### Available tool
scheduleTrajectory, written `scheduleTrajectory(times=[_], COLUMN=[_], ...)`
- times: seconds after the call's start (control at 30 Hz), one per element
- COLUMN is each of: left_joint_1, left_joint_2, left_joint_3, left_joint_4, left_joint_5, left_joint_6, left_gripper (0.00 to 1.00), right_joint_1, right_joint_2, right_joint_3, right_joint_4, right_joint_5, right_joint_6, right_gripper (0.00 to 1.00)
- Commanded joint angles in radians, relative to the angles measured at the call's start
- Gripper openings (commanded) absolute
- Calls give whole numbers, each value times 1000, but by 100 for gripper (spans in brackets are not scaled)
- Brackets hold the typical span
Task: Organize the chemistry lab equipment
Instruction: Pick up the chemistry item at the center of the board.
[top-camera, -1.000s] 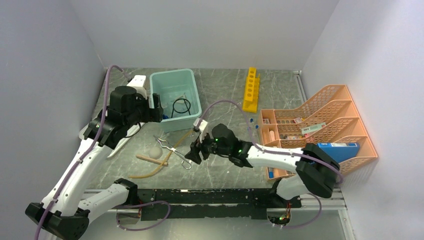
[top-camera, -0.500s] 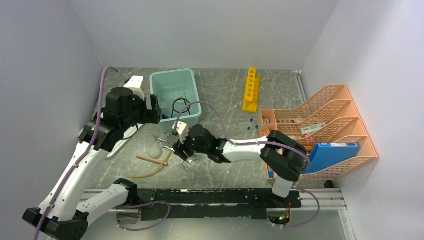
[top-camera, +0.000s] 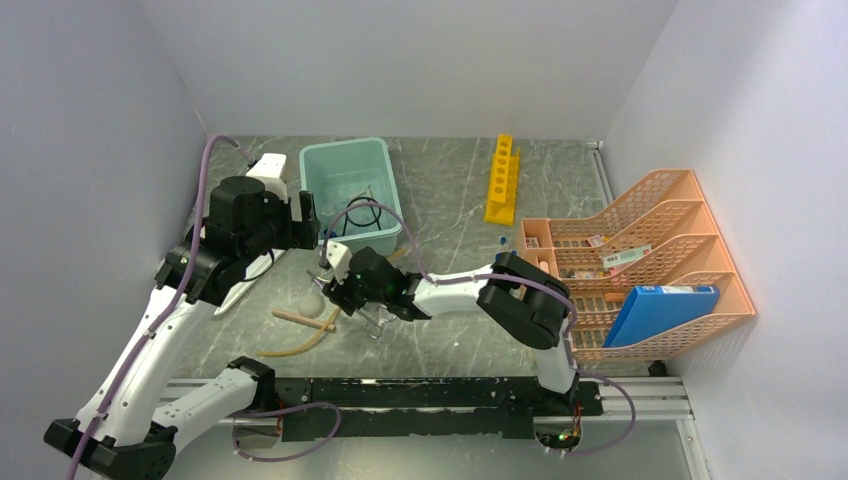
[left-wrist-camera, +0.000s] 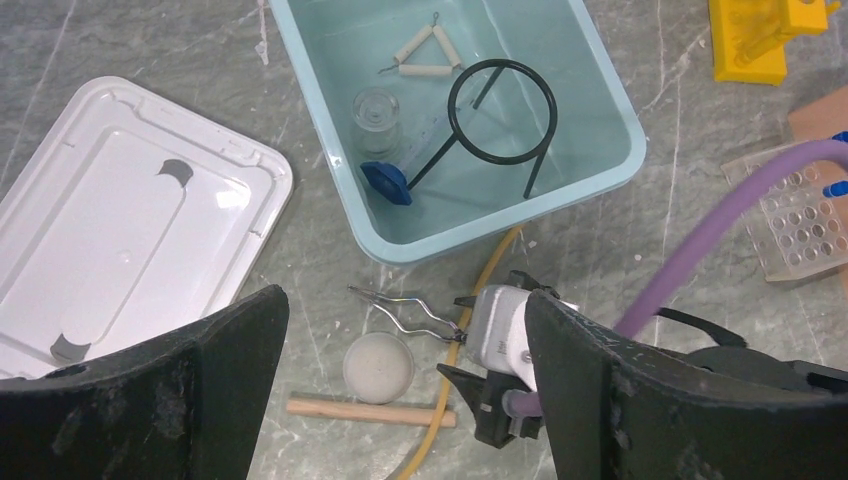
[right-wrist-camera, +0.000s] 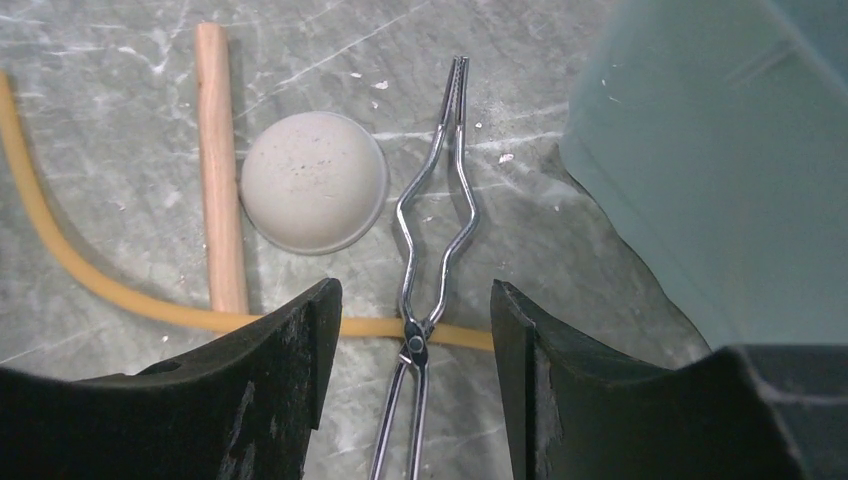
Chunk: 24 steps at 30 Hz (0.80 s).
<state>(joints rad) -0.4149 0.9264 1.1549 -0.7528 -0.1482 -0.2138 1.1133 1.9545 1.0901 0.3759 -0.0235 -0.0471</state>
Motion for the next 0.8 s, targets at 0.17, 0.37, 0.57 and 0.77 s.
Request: scheduleTrajectory(times=[0.17, 0.37, 0.57, 0.77], left_joint_1=[5, 4, 4, 4], left_joint_2=[-5, -3, 0, -3], left_joint_3=[40, 40, 43, 36], left_joint_4=[-6, -2, -3, -3], left_joint_5=[-15, -18, -25, -26], left_joint_6=[28, 33, 38, 35], left_gripper=[92, 93, 93, 93], right_joint_1=[5, 5, 7, 9], right_joint_2=[102, 136, 156, 169], right_joint_3=[78, 92, 93, 96], right_joint_4=[-23, -48, -67, -92], right_joint_5=[22, 57, 71, 62], right_joint_6=[-16, -28, -33, -28], right_gripper=[59, 54, 43, 23])
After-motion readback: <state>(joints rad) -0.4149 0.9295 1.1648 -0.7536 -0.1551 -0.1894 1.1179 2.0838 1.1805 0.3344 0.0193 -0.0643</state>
